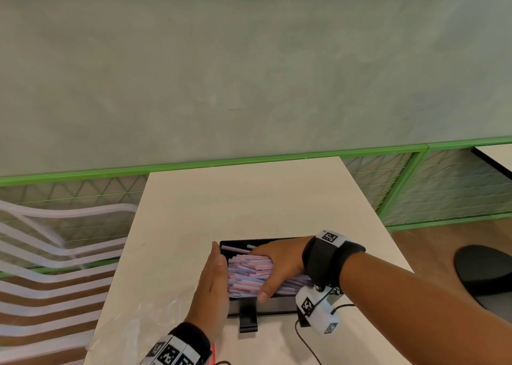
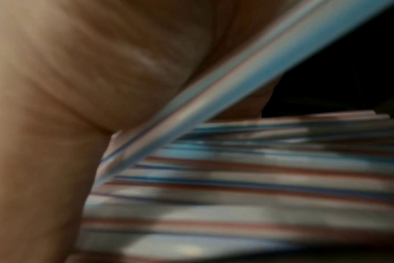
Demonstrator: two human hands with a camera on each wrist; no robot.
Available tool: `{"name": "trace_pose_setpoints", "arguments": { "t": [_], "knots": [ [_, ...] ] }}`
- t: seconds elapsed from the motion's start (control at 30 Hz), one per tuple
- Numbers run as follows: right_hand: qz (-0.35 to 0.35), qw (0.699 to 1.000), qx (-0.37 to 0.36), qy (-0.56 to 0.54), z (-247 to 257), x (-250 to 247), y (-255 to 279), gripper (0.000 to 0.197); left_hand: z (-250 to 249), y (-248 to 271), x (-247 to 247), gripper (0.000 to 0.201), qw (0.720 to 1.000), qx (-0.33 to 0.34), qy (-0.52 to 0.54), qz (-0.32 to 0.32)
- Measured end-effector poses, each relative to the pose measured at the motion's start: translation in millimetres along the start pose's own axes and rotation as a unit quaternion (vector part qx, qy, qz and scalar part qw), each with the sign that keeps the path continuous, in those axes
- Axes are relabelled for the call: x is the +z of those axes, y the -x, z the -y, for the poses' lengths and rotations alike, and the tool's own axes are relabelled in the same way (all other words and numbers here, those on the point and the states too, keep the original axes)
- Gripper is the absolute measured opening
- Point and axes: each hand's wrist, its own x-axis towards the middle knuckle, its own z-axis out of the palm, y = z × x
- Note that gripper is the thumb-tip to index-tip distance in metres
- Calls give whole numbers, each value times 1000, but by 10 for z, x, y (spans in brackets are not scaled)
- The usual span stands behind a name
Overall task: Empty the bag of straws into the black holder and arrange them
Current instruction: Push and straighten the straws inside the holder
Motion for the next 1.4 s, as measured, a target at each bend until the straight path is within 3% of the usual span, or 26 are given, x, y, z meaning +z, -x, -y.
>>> {"name": "trace_pose_setpoints", "arguments": {
  "t": [0.17,0.4,0.6,0.77,1.03,1.17,1.4],
  "knots": [
    [16,1000,25,-1,71,-9,-93,47,26,14,8,95,1000,-3,1,-9],
    [-5,995,29,99,216,-106,-111,45,39,62,-26,85,999,12,5,-46],
    [-30,982,31,181,264,-83,-120,52,77,76,-7,68,997,28,-51,-57],
    [-73,963,-8,261,212,-46,-98,73,50,89,14,65,996,33,-53,-63],
    [-130,968,-61,203,-124,110,-13,81,-14,132,29,66,991,57,-110,-39],
    [-122,977,-59,167,-196,123,-13,87,-44,159,85,54,980,90,-174,-15],
    [-123,965,-48,225,-92,62,-50,66,-29,131,66,73,966,98,-238,-5]
  ]
}}
